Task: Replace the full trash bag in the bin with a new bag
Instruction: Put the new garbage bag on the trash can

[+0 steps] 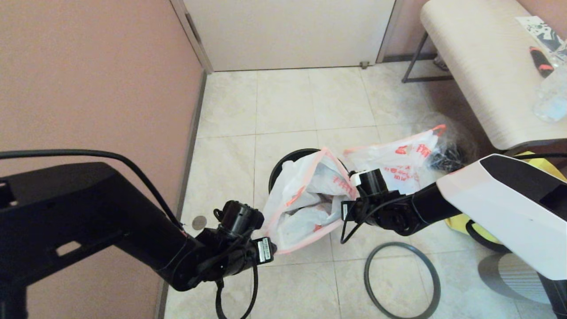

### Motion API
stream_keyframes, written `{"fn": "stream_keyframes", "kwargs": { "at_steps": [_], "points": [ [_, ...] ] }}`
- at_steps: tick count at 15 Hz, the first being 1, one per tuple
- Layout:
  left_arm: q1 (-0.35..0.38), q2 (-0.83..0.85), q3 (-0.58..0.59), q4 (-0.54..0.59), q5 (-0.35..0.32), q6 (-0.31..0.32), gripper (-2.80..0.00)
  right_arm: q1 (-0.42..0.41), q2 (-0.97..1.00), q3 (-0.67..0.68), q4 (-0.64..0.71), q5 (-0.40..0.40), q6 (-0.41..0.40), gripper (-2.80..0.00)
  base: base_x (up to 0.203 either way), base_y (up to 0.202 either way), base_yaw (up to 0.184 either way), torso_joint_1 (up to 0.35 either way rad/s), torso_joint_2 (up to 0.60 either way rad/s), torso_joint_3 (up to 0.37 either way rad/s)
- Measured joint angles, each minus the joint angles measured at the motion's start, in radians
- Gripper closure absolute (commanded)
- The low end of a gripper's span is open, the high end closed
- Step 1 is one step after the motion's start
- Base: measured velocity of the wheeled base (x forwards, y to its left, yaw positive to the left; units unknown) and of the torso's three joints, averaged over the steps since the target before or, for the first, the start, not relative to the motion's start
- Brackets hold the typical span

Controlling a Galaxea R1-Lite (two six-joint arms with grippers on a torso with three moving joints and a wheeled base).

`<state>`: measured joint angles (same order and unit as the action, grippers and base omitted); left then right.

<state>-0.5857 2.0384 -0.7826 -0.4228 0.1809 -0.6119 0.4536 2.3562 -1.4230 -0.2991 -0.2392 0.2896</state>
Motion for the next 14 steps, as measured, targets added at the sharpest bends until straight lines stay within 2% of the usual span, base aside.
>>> {"fn": "stream_keyframes", "kwargs": {
  "at_steps": [3, 4, 6, 10, 14],
  "points": [
    [-0.085, -0.116, 0.01, 0.092, -0.015, -0.081, -2.8, 0.0, 0.003, 0.0, -0.001, 0.0, 0.0, 0.0, 0.0, 0.0, 0.0, 0.0, 0.0, 0.0],
    [-0.104, -0.144, 0.007, 0.1, 0.008, -0.108, -2.8, 0.001, 0.006, 0.0, -0.002, -0.002, 0.0, 0.0, 0.0, 0.0, 0.0, 0.0, 0.0, 0.0],
    [-0.114, -0.163, 0.002, 0.094, 0.086, -0.122, -2.8, 0.007, 0.016, -0.001, -0.005, -0.03, -0.001, 0.0, 0.0, 0.0, 0.0, 0.0, 0.0, 0.0],
    [-0.067, -0.096, 0.0, 0.004, 0.166, -0.102, -2.8, 0.017, 0.027, -0.001, -0.005, -0.034, -0.001, 0.0, 0.0, 0.0, 0.0, 0.0, 0.0, 0.0],
    [0.025, 0.083, -0.045, -0.13, 0.217, -0.011, -2.8, 0.017, 0.041, -0.006, -0.007, -0.036, -0.001, 0.0, 0.0, 0.0, 0.0, 0.0, 0.0, 0.0]
  ]
}}
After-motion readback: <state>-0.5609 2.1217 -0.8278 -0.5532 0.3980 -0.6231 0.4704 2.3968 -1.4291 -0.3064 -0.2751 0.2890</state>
